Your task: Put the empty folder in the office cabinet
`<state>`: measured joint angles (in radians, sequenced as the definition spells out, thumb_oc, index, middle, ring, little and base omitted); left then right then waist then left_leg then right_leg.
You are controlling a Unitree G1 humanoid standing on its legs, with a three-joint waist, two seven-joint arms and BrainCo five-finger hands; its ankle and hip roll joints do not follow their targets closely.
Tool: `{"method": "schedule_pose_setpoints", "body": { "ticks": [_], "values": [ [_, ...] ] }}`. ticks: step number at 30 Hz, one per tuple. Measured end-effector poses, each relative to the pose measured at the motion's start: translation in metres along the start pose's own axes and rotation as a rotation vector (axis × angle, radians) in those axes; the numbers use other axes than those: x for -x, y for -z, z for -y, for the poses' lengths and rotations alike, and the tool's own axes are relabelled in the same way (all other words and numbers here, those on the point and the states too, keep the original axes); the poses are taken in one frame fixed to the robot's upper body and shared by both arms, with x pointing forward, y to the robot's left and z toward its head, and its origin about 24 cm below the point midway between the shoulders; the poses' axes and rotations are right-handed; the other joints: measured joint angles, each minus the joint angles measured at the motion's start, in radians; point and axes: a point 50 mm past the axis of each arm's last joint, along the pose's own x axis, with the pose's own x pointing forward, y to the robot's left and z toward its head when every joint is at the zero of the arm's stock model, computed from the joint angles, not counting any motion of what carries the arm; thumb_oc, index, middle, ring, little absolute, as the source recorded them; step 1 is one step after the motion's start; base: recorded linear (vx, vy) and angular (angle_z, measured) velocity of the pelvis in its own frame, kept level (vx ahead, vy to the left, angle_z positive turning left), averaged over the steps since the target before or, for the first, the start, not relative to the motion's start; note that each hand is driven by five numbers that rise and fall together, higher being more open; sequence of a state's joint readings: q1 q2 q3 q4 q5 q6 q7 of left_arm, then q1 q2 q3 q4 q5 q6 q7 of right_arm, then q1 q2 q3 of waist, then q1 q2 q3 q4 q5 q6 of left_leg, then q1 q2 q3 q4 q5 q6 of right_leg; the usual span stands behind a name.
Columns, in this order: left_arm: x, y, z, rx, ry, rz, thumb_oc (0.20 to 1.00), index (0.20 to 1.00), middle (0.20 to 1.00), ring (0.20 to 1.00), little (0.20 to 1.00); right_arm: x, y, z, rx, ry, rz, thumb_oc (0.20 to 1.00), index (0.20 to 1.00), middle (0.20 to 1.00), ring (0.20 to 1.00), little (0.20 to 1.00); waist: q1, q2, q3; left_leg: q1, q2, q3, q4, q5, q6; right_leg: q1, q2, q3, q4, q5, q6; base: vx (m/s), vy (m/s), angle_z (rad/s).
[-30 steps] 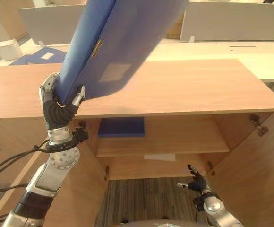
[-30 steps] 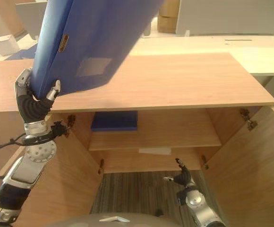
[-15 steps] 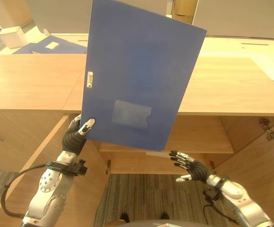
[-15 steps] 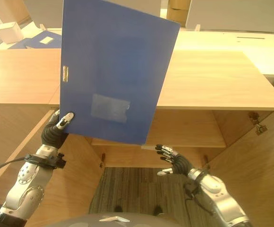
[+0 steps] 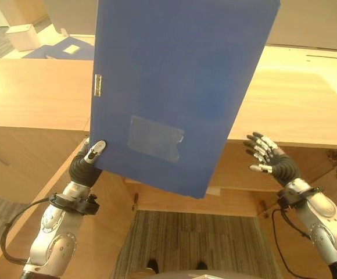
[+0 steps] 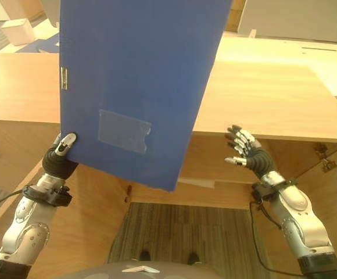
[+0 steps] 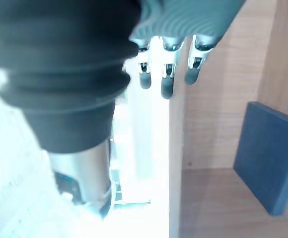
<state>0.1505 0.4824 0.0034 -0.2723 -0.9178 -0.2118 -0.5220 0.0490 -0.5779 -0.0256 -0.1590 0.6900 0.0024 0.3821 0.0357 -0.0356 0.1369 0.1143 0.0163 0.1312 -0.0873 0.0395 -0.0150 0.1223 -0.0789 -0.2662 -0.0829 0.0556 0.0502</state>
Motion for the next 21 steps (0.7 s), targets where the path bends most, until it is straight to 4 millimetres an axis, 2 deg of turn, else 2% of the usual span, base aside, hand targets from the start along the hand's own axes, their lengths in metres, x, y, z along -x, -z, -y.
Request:
{"method": "schedule_pose_setpoints", "body": {
  "ticks": [3,4,5,7,10,12,13,16,17,19,20,21],
  "values": [
    [-0.006,-0.003,0.0,-0.007,0.017,0.018,0.2,0.2,0.2,0.2,0.2,-0.011,-0.009,-0.001,0.01,0.005,0.05,1.0,1.0,1.0,1.0,1.0,0.005,0.001,0.0,0.0,-0.001,0.0,0.0,0.0,0.0,0.0,-0.001,-0.001,0.0,0.0,0.0,0.0,0.0,0.0],
    [-0.011,-0.004,0.001,-0.012,0.029,0.029,0.2,0.2,0.2,0.2,0.2,-0.026,-0.021,-0.005,0.026,-0.009,0.098,1.0,1.0,1.0,1.0,1.0,0.008,0.001,0.001,0.0,-0.001,-0.001,0.0,0.0,0.0,0.001,-0.001,-0.001,0.0,0.0,0.0,0.03,0.028,0.01],
    [-0.013,-0.004,0.002,-0.023,0.036,0.028,0.2,0.2,0.2,0.2,0.2,-0.032,-0.027,-0.006,0.037,-0.014,0.127,1.0,1.0,1.0,1.0,1.0,0.012,0.001,0.0,0.001,-0.001,-0.001,0.001,0.0,0.0,0.001,-0.001,-0.002,0.0,0.0,0.0,0.04,0.026,0.02],
    [-0.015,-0.004,0.003,-0.034,0.043,0.028,0.2,0.2,0.2,0.2,0.2,-0.036,-0.032,-0.007,0.045,-0.013,0.152,1.0,1.0,1.0,1.0,1.0,0.019,0.001,0.0,0.0,-0.001,-0.002,0.002,0.0,0.0,0.002,-0.001,-0.002,0.0,0.0,0.0,0.0,0.0,0.0],
    [-0.022,0.001,0.003,-0.035,0.052,0.018,0.2,0.2,0.2,0.2,0.2,-0.052,-0.044,-0.015,0.058,-0.027,0.203,1.0,1.0,1.0,1.0,1.0,0.037,0.001,0.0,0.0,-0.003,-0.013,0.009,0.002,0.001,0.004,-0.002,-0.008,0.0,0.0,0.0,0.03,0.015,0.08],
    [-0.022,0.001,0.003,-0.035,0.052,0.018,0.2,0.2,0.2,0.2,0.2,-0.052,-0.044,-0.015,0.058,-0.027,0.203,1.0,1.0,1.0,1.0,1.0,0.037,0.001,0.0,0.0,-0.003,-0.013,0.009,0.002,0.001,0.004,-0.002,-0.008,0.0,0.0,0.0,0.02,0.007,0.06],
    [-0.025,0.003,-0.002,-0.064,0.033,0.0,0.2,0.2,0.2,0.2,0.2,-0.07,-0.057,-0.026,0.072,-0.071,0.235,1.0,1.0,1.0,1.0,1.0,0.042,0.003,0.001,0.0,-0.004,-0.017,0.009,0.002,0.002,0.008,-0.005,-0.012,0.0,0.0,0.0,0.01,0.003,0.05],
    [-0.028,0.006,-0.004,-0.068,0.033,-0.009,0.2,0.2,0.2,0.2,0.2,-0.076,-0.066,-0.029,0.084,-0.088,0.263,1.0,1.0,1.0,1.0,1.0,0.052,0.003,0.001,0.004,-0.004,-0.019,0.009,0.002,0.002,0.013,-0.005,-0.013,0.0,0.0,0.0,0.03,0.006,0.05],
    [-0.027,0.007,-0.006,-0.08,0.024,-0.02,0.2,0.2,0.2,0.2,0.2,-0.084,-0.073,-0.032,0.092,-0.097,0.272,1.0,1.0,1.0,1.0,1.0,0.06,0.002,0.001,0.005,-0.006,-0.026,0.004,0.002,0.002,0.019,-0.006,-0.017,0.0,0.0,-0.001,0.01,0.005,0.06],
    [-0.027,0.007,-0.006,-0.08,0.024,-0.02,0.2,0.2,0.2,0.2,0.2,-0.084,-0.073,-0.032,0.092,-0.097,0.272,1.0,1.0,1.0,1.0,1.0,0.06,0.002,0.001,0.005,-0.006,-0.026,0.004,0.002,0.002,0.019,-0.006,-0.017,0.0,0.0,-0.001,0.01,0.004,0.05],
    [-0.025,0.011,-0.01,-0.099,0.006,-0.047,0.2,0.2,0.2,0.2,0.2,-0.093,-0.077,-0.037,0.1,-0.117,0.271,1.0,1.0,1.0,1.0,1.0,0.062,0.002,0.001,0.005,-0.005,-0.028,0.006,0.002,0.002,0.02,-0.006,-0.018,0.0,-0.001,-0.001,0.02,0.004,0.04],
    [-0.025,0.011,-0.01,-0.099,0.006,-0.047,0.2,0.2,0.2,0.2,0.2,-0.093,-0.077,-0.037,0.1,-0.117,0.271,1.0,1.0,1.0,1.0,1.0,0.062,0.002,0.001,0.005,-0.005,-0.028,0.006,0.002,0.002,0.02,-0.006,-0.018,0.0,-0.001,-0.001,0.03,0.005,0.06]
  ]
}}
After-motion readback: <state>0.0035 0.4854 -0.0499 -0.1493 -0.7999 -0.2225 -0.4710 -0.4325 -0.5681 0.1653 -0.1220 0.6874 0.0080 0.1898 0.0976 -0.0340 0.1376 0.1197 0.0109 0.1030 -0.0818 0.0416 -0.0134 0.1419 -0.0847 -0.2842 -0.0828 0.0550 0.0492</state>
